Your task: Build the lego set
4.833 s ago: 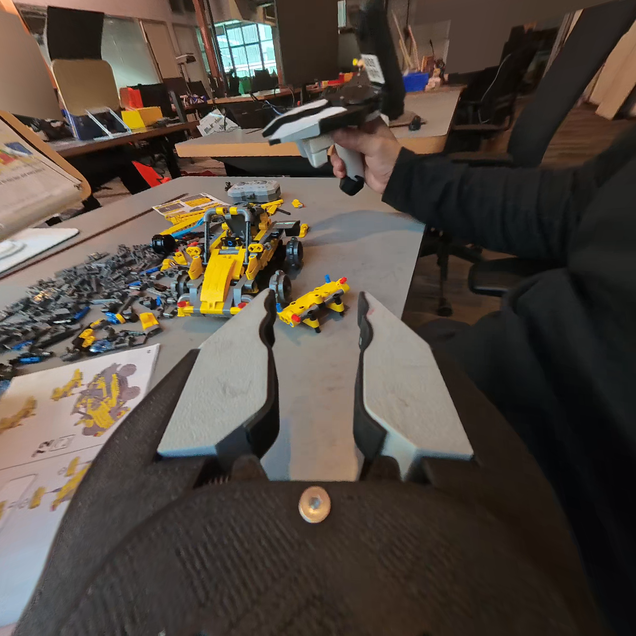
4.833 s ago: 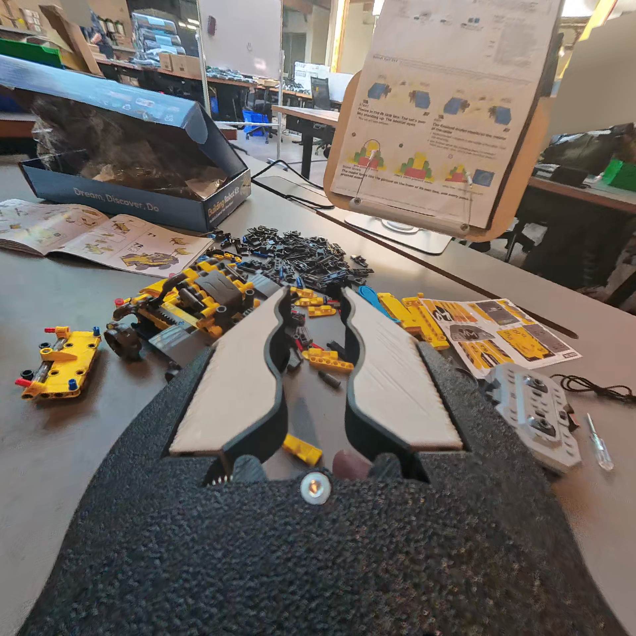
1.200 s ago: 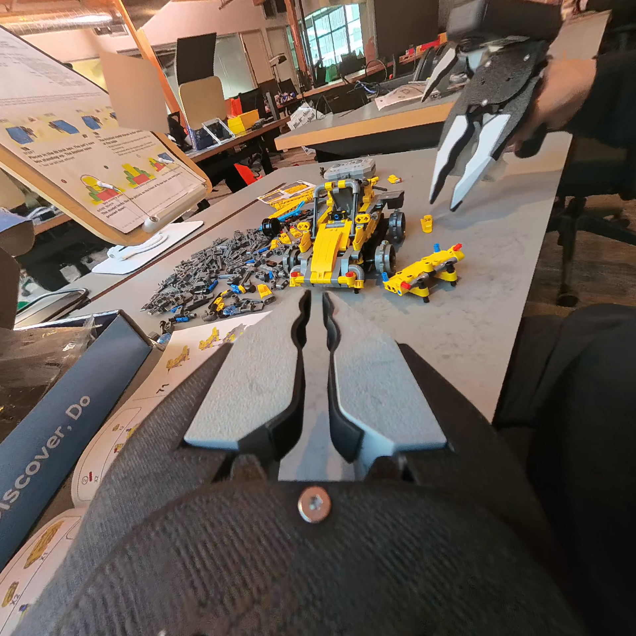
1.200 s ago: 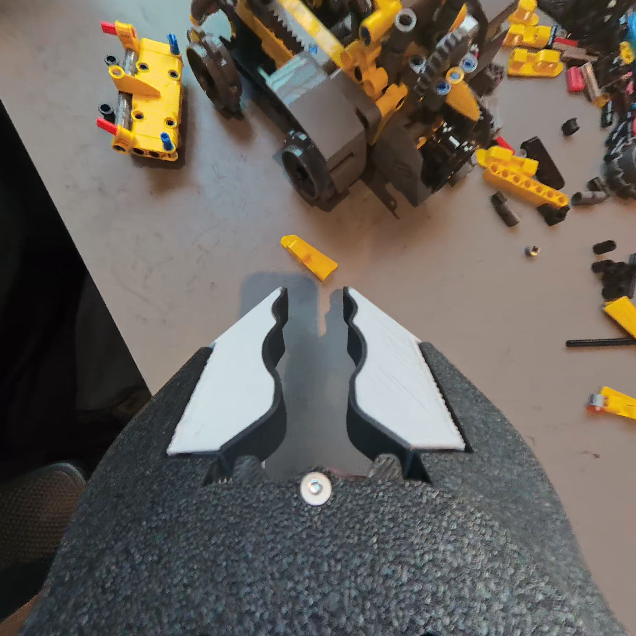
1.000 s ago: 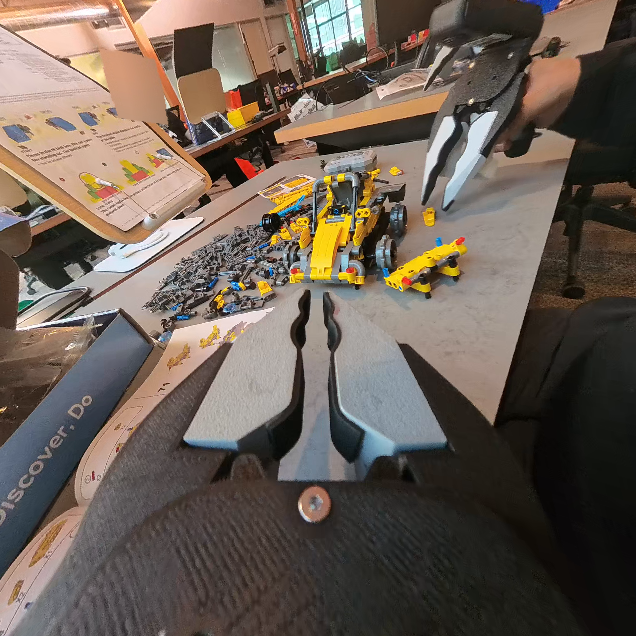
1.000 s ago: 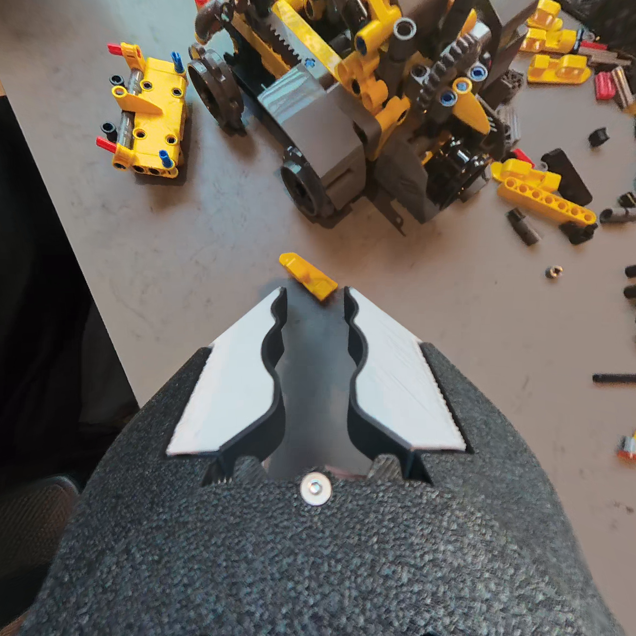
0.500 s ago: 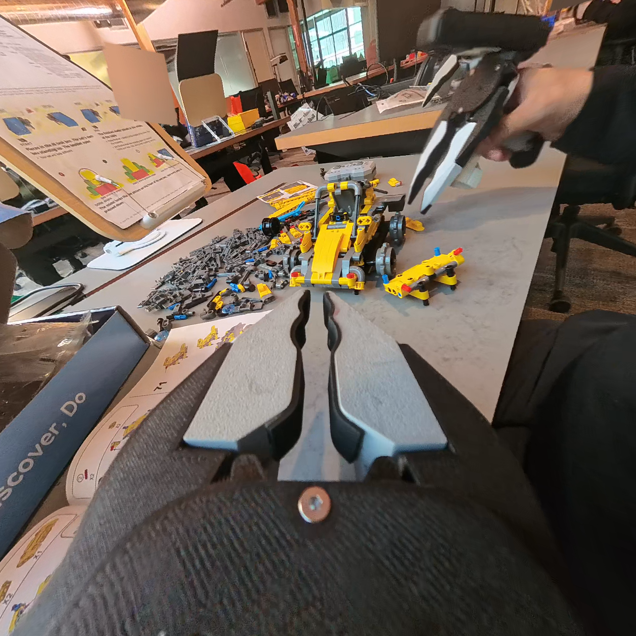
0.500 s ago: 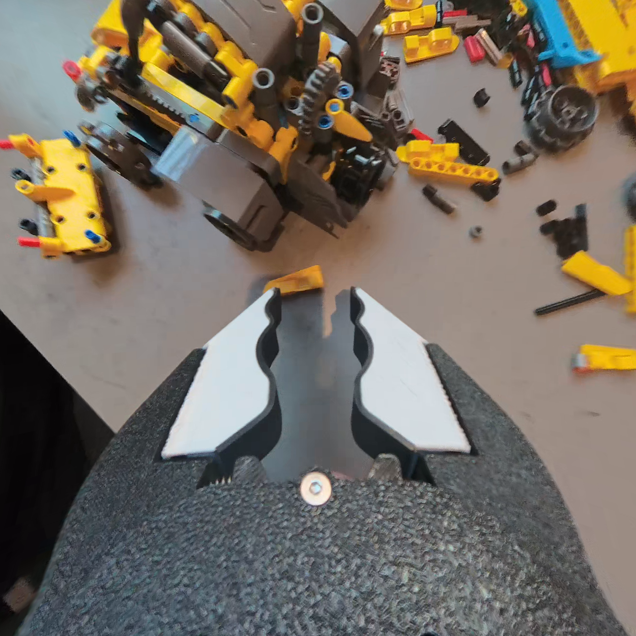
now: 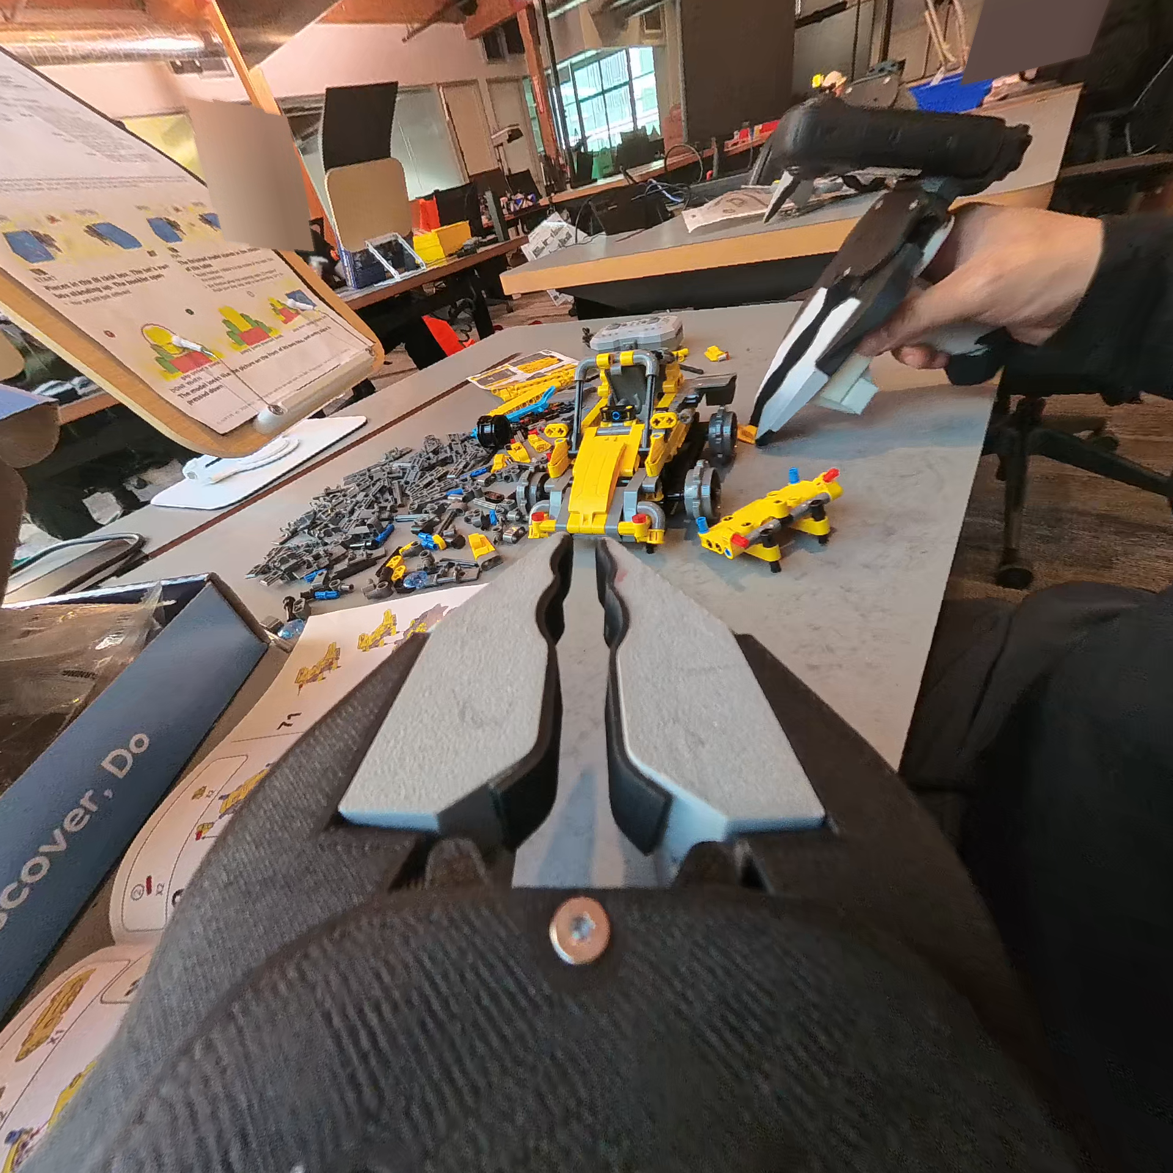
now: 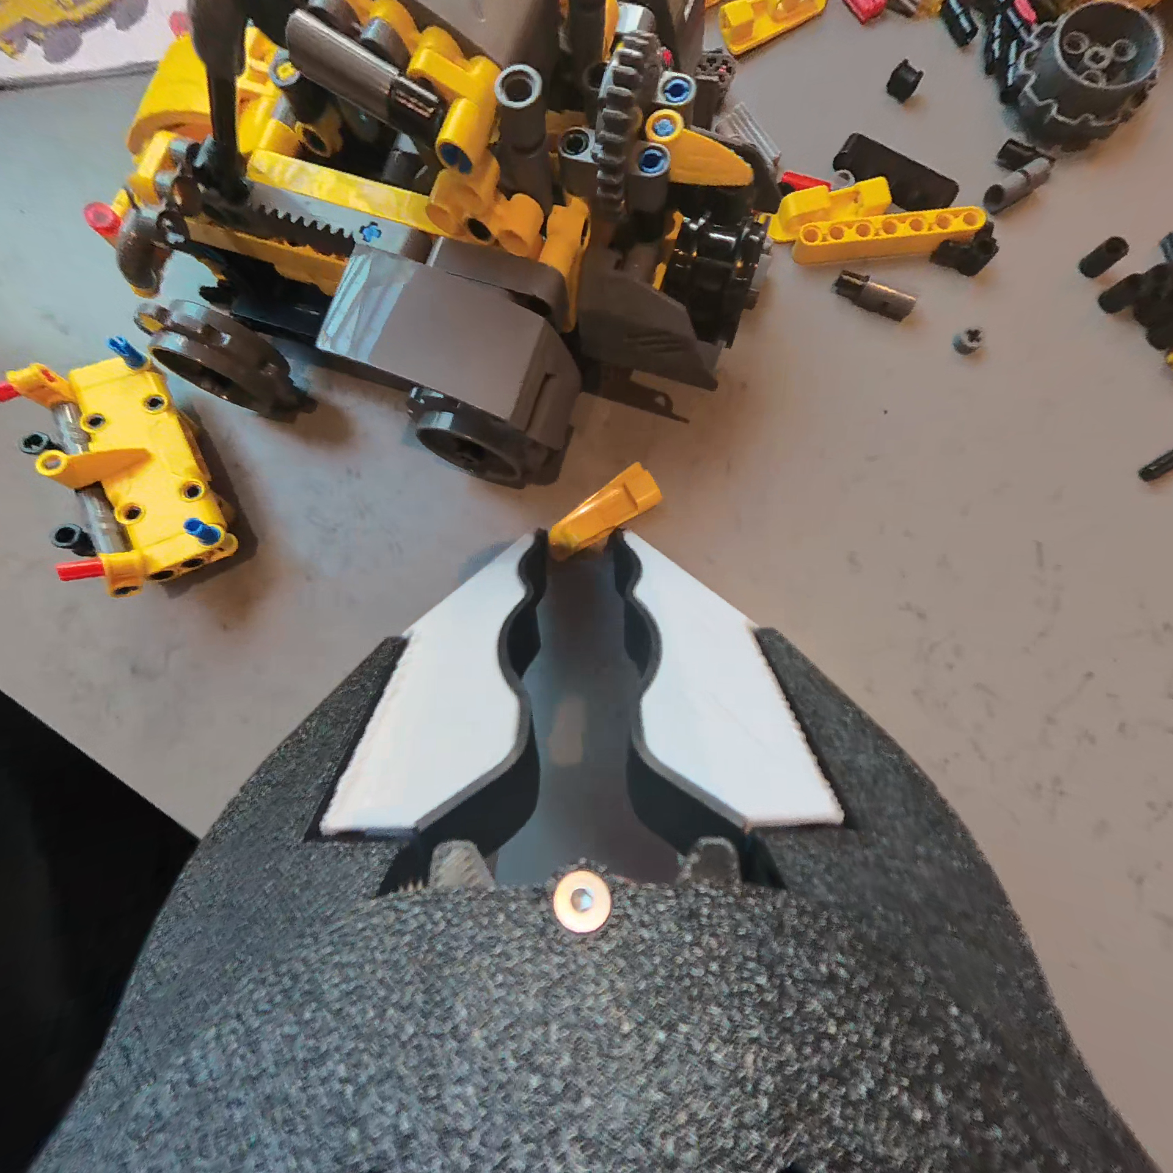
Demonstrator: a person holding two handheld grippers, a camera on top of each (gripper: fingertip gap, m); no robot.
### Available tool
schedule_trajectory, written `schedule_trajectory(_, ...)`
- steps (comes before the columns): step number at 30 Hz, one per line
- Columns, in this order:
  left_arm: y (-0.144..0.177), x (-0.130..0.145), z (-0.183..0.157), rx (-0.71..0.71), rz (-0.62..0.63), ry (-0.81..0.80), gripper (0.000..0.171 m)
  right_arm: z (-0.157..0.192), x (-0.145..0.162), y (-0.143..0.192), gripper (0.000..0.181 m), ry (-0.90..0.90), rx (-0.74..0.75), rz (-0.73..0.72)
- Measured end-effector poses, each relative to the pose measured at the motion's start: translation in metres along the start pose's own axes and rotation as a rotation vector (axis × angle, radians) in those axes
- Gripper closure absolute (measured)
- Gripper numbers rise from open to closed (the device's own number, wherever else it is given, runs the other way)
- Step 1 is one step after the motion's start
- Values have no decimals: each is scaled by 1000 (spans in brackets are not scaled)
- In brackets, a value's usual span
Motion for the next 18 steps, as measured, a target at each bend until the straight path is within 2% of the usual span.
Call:
schedule_trajectory(2, 0, 0, 0, 1, 0, 3, 168, 2, -1, 0, 166, 20, -25, 2)
schedule_trajectory(13, -1, 0, 1, 1, 7, 14, 168, 1, 8, 9, 167, 133, -76, 33)
schedule_trajectory(18, -1, 0, 1, 2, 6, 14, 168, 6, 12, 12, 167, 224, -164, 14)
Point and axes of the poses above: each gripper's, where its closed fingertips meet, y back along the fingers, x out of its underside, z = x × y across the jaws, the point moved 5 cm from there along y, back along the fingers, and after that the axes turned 12 degrees about y, right-handed, at the moved point
